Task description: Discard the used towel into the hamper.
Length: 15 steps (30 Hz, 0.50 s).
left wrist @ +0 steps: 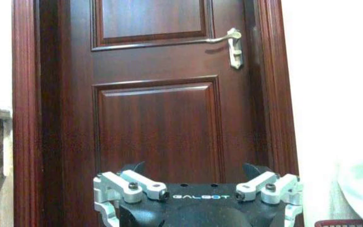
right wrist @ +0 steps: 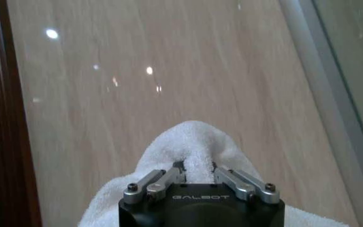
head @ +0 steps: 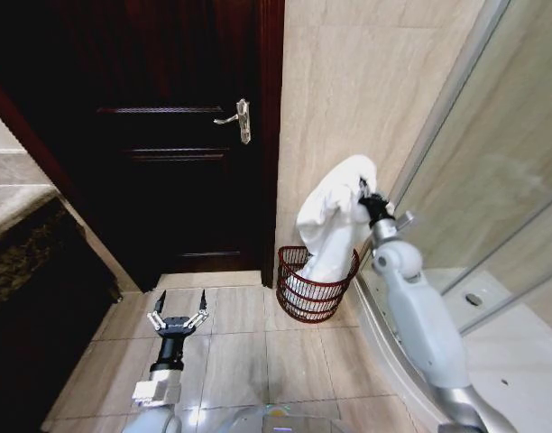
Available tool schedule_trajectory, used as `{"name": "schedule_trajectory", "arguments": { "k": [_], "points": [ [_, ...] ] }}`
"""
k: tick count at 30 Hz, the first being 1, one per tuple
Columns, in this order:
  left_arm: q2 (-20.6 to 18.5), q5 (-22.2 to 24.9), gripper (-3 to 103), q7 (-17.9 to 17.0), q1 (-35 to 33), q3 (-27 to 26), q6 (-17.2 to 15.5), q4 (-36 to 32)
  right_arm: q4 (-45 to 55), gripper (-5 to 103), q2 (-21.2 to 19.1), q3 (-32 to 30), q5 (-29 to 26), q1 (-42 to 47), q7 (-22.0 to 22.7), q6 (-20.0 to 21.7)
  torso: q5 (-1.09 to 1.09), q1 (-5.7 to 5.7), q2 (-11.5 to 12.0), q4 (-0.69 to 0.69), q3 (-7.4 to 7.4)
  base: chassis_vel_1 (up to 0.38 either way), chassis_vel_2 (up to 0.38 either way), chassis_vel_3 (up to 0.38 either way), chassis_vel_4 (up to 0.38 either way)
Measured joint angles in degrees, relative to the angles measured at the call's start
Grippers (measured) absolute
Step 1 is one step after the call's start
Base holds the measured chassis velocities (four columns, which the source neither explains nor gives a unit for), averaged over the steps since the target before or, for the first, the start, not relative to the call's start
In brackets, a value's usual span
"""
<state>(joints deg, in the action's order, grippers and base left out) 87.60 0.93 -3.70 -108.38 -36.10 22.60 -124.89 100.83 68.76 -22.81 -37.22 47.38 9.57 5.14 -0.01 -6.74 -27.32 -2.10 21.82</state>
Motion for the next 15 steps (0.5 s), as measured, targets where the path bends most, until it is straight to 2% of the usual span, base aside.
{"name": "schedule_trajectory", "arguments": {
  "k": [9,15],
  "points": [
    [0.2,0.0,100,-1.1,-2.5,-0.6,2.4,-0.1,-1.8,14,0.7,1.4,-0.5,5.3,1.8,-0.1,0.01,0.0,0.0,0.0,0.0,0.0,0.0,0.0,0.0],
    [0.6,-0.3,100,-1.4,-3.9,-1.0,2.9,0.0,-0.7,14,0.8,0.5,-2.4,9.9,3.5,5.1,-0.01,0.0,0.0,0.0,-0.01,0.0,0.0,0.0,0.0]
  ]
}}
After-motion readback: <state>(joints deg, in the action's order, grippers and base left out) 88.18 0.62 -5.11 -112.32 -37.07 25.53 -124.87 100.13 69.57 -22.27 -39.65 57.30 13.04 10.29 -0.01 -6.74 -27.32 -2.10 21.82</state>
